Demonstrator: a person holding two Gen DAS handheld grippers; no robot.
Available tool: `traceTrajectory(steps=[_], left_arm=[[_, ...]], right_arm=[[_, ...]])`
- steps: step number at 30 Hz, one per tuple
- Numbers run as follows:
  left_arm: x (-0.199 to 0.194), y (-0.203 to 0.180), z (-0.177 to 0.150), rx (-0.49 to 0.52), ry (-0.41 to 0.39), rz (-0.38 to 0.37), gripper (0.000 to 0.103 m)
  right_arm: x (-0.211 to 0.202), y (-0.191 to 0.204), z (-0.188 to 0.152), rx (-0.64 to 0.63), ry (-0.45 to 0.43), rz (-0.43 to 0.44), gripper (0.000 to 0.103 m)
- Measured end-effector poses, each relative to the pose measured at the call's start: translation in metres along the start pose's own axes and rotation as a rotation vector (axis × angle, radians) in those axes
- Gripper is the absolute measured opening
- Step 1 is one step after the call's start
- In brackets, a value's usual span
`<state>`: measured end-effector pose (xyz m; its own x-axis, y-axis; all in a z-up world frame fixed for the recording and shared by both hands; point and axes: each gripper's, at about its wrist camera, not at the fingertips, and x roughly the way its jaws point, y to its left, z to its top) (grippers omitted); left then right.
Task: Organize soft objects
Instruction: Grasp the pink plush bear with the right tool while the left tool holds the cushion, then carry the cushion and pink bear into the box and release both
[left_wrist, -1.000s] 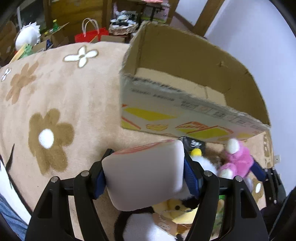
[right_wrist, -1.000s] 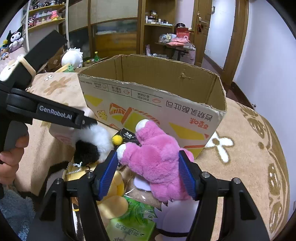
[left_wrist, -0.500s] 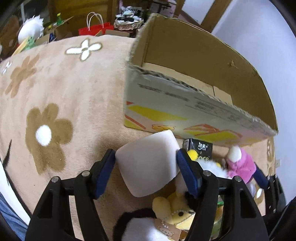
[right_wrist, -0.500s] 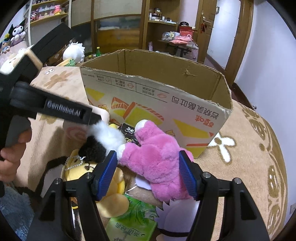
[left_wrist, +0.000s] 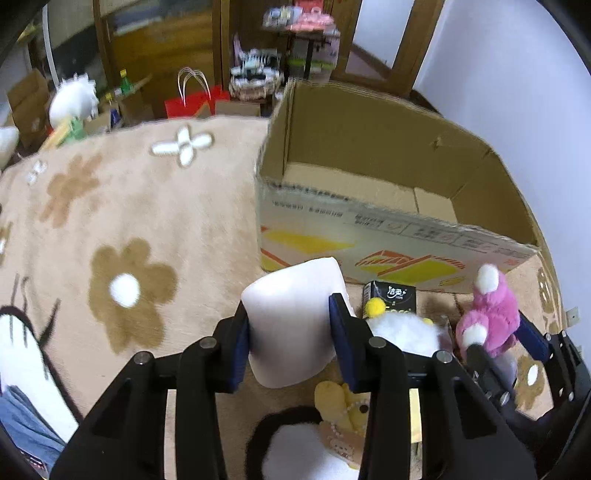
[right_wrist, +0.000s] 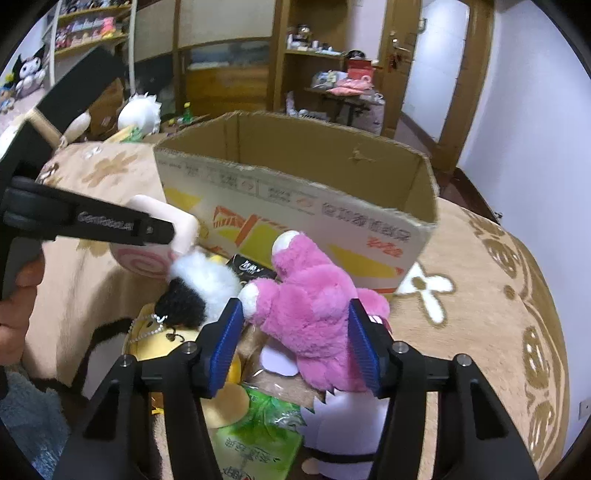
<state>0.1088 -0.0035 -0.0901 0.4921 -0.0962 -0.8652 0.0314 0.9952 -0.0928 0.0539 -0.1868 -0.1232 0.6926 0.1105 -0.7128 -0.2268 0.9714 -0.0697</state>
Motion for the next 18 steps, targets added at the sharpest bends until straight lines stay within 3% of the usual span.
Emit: traceTrajectory(steps=[1, 2, 3, 11, 18], left_arm=[[-0.003, 0.003, 0.001, 0.005, -0.014, 0.005, 0.038], [-0.009, 0.003, 0.001, 0.011, -0.032, 0.01, 0.038], [-0.014, 0.002, 0.0, 0.019, -0.048, 0.013, 0.038], [-0.045, -0.002, -0.003, 0.061, -0.139, 0.035, 0.038], [-0.078, -0.01, -0.008, 0.102, -0.275, 0.049, 0.038]], right_arm=[[-0.003, -0.002, 0.001, 0.007, -0.009, -0.009, 0.041], [-0.006, -0.004, 0.002, 0.011, -0.016, -0.02, 0.008], [-0.009, -0.007, 0.002, 0.028, -0.012, -0.029, 0.004], [-0.018, -0.021, 0.002, 0.093, -0.028, 0.003, 0.003], [-0.05, -0.027, 0.008, 0.124, -0.12, -0.003, 0.003]])
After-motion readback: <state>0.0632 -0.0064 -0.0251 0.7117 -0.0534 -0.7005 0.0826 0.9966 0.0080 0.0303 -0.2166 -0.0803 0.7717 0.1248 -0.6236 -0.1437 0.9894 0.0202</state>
